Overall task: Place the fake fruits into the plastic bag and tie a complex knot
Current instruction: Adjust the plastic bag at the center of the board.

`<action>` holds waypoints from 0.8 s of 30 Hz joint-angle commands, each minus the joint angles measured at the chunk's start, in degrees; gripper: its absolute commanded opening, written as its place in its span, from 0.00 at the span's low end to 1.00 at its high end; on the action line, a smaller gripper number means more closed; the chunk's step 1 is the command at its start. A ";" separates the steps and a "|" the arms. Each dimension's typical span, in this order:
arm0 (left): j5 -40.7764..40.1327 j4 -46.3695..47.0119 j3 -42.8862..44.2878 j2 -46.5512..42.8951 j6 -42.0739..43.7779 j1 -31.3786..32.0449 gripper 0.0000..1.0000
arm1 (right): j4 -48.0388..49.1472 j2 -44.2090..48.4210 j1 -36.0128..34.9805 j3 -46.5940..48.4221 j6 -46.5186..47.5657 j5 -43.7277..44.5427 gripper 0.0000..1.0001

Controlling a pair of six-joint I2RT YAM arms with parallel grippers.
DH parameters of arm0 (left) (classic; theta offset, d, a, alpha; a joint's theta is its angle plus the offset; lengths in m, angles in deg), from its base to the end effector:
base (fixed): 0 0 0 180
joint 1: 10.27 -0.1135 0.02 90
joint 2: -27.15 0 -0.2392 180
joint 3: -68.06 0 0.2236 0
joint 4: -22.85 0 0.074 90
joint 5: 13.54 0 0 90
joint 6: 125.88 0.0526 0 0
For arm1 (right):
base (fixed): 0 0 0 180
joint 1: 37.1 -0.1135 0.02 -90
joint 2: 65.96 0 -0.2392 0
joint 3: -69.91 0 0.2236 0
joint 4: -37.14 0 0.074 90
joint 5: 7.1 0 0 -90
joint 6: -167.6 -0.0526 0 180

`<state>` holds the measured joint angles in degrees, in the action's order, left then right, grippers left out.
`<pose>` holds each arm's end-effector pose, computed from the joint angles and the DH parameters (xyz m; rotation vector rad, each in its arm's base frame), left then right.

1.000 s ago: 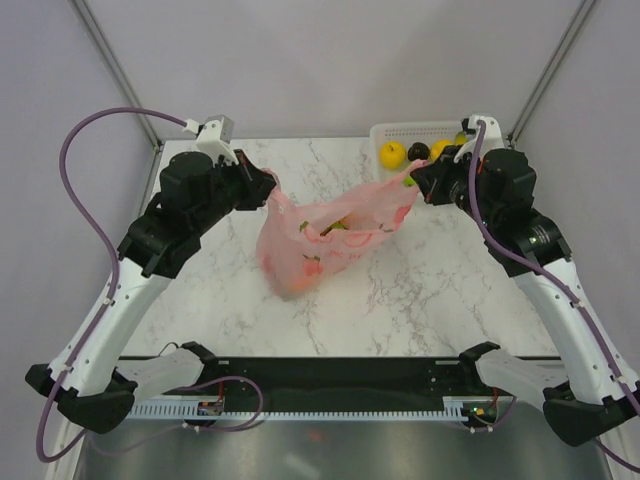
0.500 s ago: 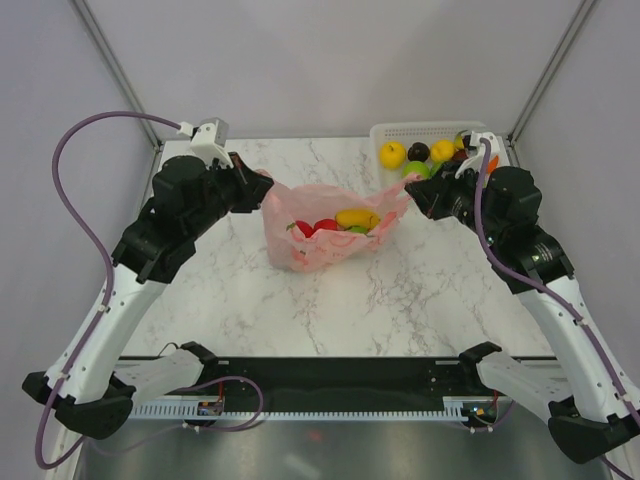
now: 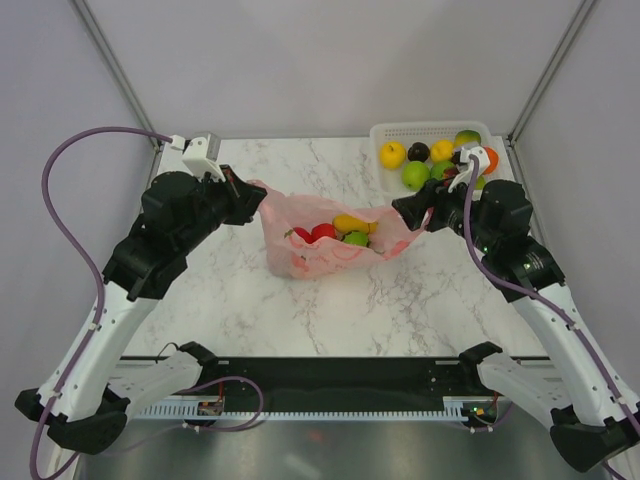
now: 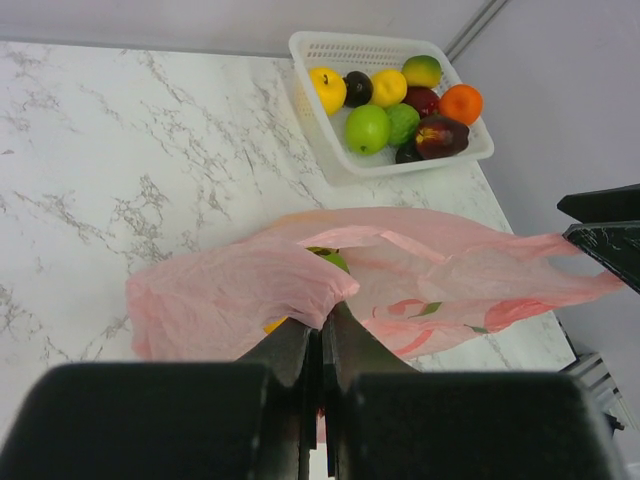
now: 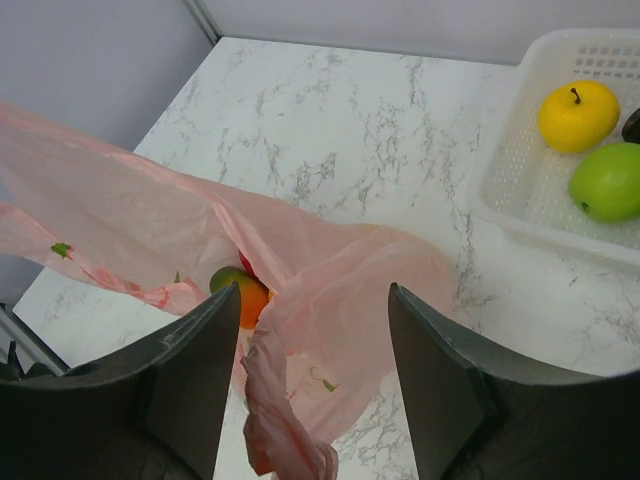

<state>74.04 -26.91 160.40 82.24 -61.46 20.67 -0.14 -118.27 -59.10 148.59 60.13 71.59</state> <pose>0.1595 -0.0930 0.4176 0.0548 1.8382 -0.6644 0.1792 0.0835 0.3783 -0.2183 1.7934 0.6699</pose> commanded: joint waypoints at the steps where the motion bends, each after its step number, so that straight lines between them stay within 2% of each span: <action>1: 1.01 1.24 -0.22 -0.42 2.47 -0.26 0.02 | 2.64 1.86 0.11 -0.71 1.21 -3.01 0.69; 4: 1.01 1.24 -0.13 -0.16 2.47 -0.26 0.02 | 2.64 3.27 0.03 -1.24 1.48 -6.08 0.82; 6: 1.01 1.24 -0.13 -0.07 2.47 -0.26 0.02 | 2.38 3.71 0.03 -1.24 1.83 -6.53 0.82; 8: 1.01 1.24 -0.22 -0.33 2.47 -0.26 0.02 | 2.12 3.62 0.11 -1.15 2.09 -6.09 0.77; 11: 1.01 1.24 0.04 -0.60 2.47 -0.35 0.02 | 2.29 2.83 -0.06 -1.32 1.74 -5.22 0.60; 12: 1.01 1.24 0.13 -0.77 2.47 -0.27 0.02 | 2.29 2.31 0.11 -1.24 1.66 -5.13 0.42; 14: -0.57 0.45 0.57 -1.21 3.35 -0.26 0.02 | 2.29 1.78 0.03 -1.06 1.48 -4.86 0.22; 15: -0.49 0.10 0.83 -1.30 3.61 -0.26 0.02 | 2.20 1.60 0.11 -1.06 1.22 -3.82 0.05; 16: 0.12 -0.34 1.01 -1.48 3.96 -0.26 0.02 | 2.29 1.78 0.11 -0.63 0.87 -3.02 0.00; 19: 3.45 -1.75 2.15 -2.00 6.77 -0.26 0.08 | 2.03 2.92 0.03 1.04 -2.47 2.25 0.00; 22: 4.27 -4.81 4.17 -2.27 11.60 -0.26 0.43 | -0.34 3.27 0.03 4.98 -4.76 5.93 0.00; 23: 2.61 -5.87 6.44 -1.75 11.87 -0.26 0.65 | -2.35 2.66 0.11 6.13 -5.11 6.82 0.00; 24: 0.15 -6.67 7.59 -1.31 13.00 -0.26 0.74 | -3.50 2.31 0.03 7.10 -5.20 7.44 0.00</action>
<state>75.79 -31.21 162.80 81.13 -54.38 20.67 -2.13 -116.37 -59.12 150.14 57.51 74.01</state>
